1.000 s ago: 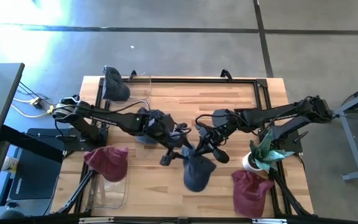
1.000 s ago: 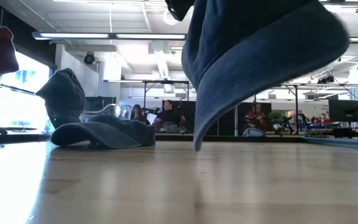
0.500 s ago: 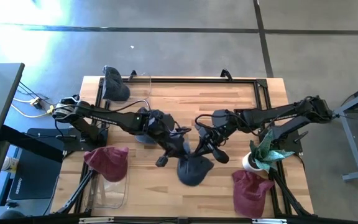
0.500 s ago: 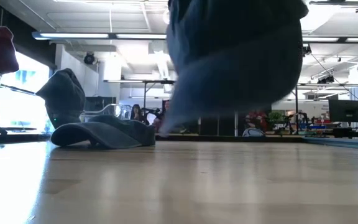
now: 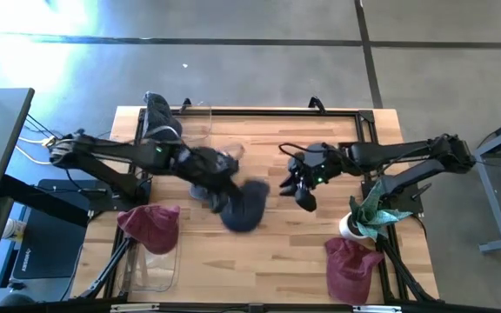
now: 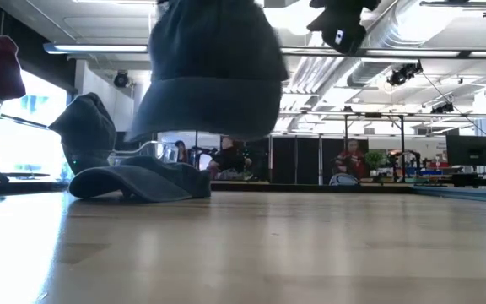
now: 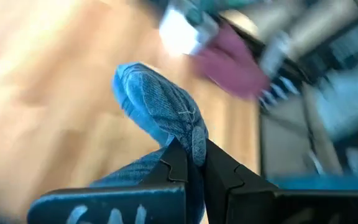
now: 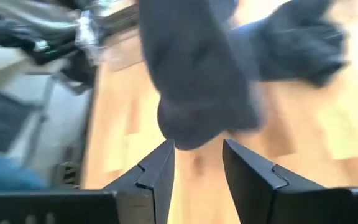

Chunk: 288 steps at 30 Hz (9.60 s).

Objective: Pick & Place hat
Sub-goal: Put the right blue cap into the top transparent bin, then put the red cap into the bottom transparent bin

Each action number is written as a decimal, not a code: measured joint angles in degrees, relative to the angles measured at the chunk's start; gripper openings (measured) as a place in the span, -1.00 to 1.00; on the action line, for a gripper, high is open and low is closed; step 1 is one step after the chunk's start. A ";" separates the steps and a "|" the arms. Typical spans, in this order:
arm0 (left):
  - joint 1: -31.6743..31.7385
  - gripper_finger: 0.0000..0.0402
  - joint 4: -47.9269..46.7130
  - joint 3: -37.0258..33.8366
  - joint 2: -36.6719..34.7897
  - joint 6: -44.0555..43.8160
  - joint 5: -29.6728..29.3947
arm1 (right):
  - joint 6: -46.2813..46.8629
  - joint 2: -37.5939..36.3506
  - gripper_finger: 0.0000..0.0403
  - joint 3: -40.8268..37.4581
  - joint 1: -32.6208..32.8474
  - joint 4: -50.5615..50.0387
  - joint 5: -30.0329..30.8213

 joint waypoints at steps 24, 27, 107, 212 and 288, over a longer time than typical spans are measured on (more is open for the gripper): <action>39.47 -0.97 -21.42 0.04 -10.21 -5.41 -43.30 | -23.59 -0.42 -0.34 0.01 -9.11 -0.73 9.61; 39.83 -0.97 -22.11 -0.82 -8.00 -8.25 -47.58 | -24.19 -0.42 -0.34 0.01 -10.64 -0.74 7.16; 41.71 -0.92 -33.07 -7.88 -3.05 -14.10 -41.63 | -23.59 -0.38 -0.34 0.00 -19.63 -3.34 -4.63; -23.82 -0.92 -3.59 -5.18 -2.19 -16.55 -27.35 | 4.70 16.89 -0.19 4.84 21.90 -26.07 22.35; -5.31 0.10 28.31 -14.10 28.98 -17.24 -4.65 | 35.36 17.54 -0.93 4.94 20.40 -34.56 28.99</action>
